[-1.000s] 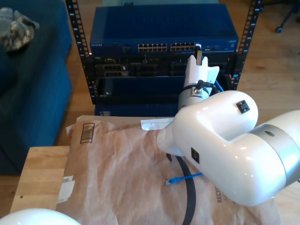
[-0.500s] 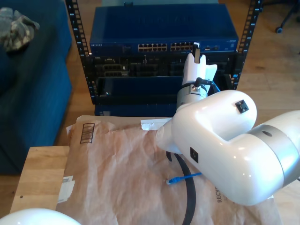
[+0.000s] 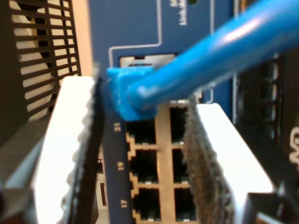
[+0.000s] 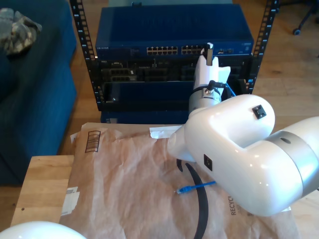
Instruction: Grab the cable and plug it in
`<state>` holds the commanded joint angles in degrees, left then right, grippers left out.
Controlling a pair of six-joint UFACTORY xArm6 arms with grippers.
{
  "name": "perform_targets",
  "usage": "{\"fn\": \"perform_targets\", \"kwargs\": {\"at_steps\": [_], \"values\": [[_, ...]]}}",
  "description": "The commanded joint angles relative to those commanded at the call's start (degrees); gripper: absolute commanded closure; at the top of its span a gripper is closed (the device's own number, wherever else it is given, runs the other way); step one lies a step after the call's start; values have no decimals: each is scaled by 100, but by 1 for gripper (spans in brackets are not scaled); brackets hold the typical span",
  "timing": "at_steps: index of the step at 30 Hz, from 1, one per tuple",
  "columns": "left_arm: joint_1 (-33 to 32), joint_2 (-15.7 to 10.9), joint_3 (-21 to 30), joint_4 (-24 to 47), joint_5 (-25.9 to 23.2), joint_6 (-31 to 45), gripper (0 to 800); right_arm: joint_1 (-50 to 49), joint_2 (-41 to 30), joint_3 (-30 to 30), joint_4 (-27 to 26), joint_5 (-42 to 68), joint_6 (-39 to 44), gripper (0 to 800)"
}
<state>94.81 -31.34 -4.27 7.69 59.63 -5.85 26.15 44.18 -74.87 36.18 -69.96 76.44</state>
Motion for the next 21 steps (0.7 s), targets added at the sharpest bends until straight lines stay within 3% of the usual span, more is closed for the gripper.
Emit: {"fn": "perform_targets", "kwargs": {"at_steps": [16, 21], "values": [[0, 0, 0, 0, -9, 0, 0, 44, -905, 1125, -18, 9, 9, 490], [0, 0, 0, 0, 0, 0, 0, 35, -1380, 1688, -193, 396, 9, 406]]}}
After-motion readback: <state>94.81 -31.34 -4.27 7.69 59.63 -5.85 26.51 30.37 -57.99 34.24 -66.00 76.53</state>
